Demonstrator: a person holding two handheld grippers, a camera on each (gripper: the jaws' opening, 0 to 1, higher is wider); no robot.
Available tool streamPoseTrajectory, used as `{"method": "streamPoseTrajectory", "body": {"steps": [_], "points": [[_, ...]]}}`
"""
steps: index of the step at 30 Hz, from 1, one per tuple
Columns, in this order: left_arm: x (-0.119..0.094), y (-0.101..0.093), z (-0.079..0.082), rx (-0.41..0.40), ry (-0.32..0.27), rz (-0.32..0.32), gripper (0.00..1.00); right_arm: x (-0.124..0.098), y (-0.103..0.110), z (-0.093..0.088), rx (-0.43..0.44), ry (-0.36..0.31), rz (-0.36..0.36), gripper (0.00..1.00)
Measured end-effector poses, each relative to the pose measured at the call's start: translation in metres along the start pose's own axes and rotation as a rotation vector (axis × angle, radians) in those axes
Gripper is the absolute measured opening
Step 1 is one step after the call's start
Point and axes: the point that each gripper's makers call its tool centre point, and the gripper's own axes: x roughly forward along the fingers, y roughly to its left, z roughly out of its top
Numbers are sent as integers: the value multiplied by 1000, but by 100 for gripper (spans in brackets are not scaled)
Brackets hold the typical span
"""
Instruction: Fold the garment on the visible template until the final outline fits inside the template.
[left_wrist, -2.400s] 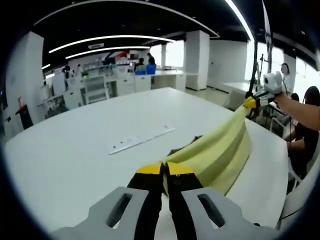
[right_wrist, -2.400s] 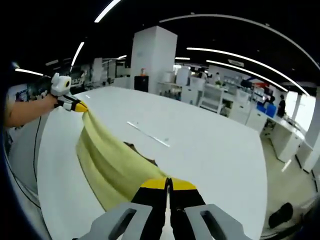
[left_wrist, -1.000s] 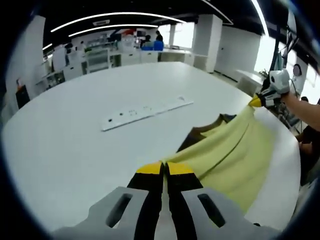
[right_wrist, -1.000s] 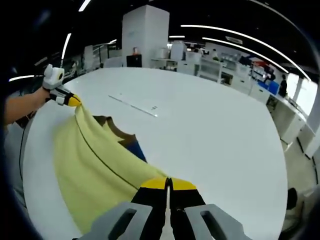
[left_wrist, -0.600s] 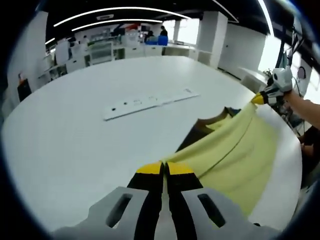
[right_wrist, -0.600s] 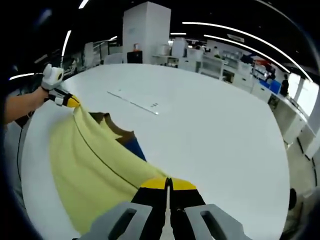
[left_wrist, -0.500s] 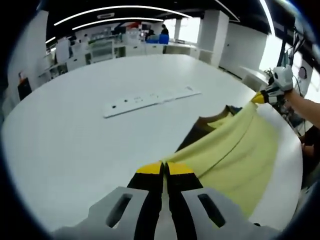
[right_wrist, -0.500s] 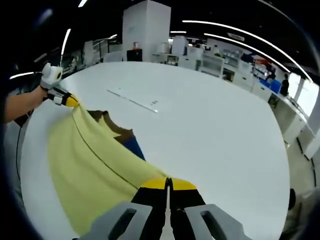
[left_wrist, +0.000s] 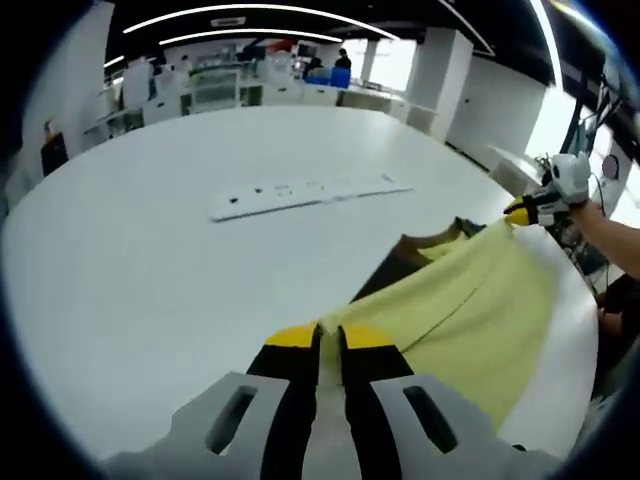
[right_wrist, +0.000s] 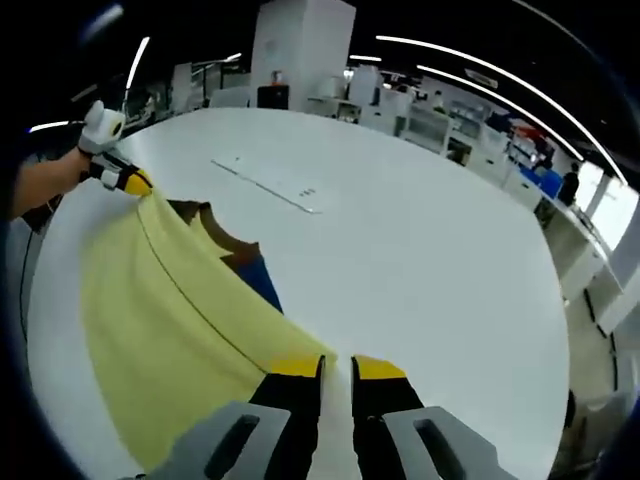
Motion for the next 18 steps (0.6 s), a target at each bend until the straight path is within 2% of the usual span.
{"method": "streamPoseTrajectory", "body": {"steps": [2,5,8,12,18], "points": [[-3,-1,4,60,-13,-4,9,-2,8,6,-14,-46,53,14],[-7,-3,8,97,-37,-11,12,-5,20,9,-81,-63,102,12],[-8,-8,8,126,-45,-45,14,-5,36,11,-137,-70,154,13],[-4,-24,0,231,-11,-114,13,-2,49,8,-181,-54,187,14],[2,-39,-9,343,34,-153,12,5,60,-5,-218,-2,220,14]]}}
